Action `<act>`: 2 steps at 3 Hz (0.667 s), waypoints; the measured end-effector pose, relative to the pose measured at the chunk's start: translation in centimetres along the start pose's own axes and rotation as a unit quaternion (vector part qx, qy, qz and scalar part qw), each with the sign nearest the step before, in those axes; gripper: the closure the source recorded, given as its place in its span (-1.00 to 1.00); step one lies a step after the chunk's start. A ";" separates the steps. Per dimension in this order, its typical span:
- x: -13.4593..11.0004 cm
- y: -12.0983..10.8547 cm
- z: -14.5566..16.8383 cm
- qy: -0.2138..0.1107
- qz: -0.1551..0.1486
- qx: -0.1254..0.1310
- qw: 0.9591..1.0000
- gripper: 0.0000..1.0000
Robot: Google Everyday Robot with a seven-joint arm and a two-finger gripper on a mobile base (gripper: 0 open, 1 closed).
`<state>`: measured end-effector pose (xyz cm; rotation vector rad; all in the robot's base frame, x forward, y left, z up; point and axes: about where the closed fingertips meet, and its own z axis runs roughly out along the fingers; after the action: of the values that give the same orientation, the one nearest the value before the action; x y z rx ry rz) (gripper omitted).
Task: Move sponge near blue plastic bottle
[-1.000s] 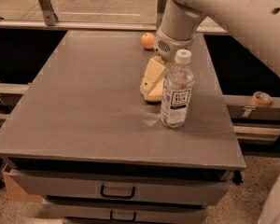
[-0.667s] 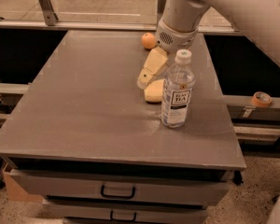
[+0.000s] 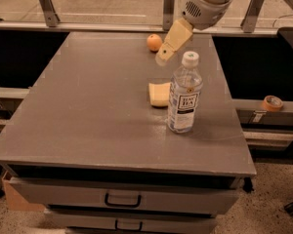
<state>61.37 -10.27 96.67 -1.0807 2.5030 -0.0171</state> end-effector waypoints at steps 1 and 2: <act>-0.5 -2.7 -3.3 -0.040 0.026 0.064 0.997 -1.00; 0.2 -5.6 -7.9 -0.082 0.052 0.150 0.984 -1.00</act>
Offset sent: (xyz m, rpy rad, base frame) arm 0.0023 -0.0992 0.1467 -0.0721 -0.5510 -0.3043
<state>62.20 -15.53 104.80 -0.7940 2.3120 -0.2568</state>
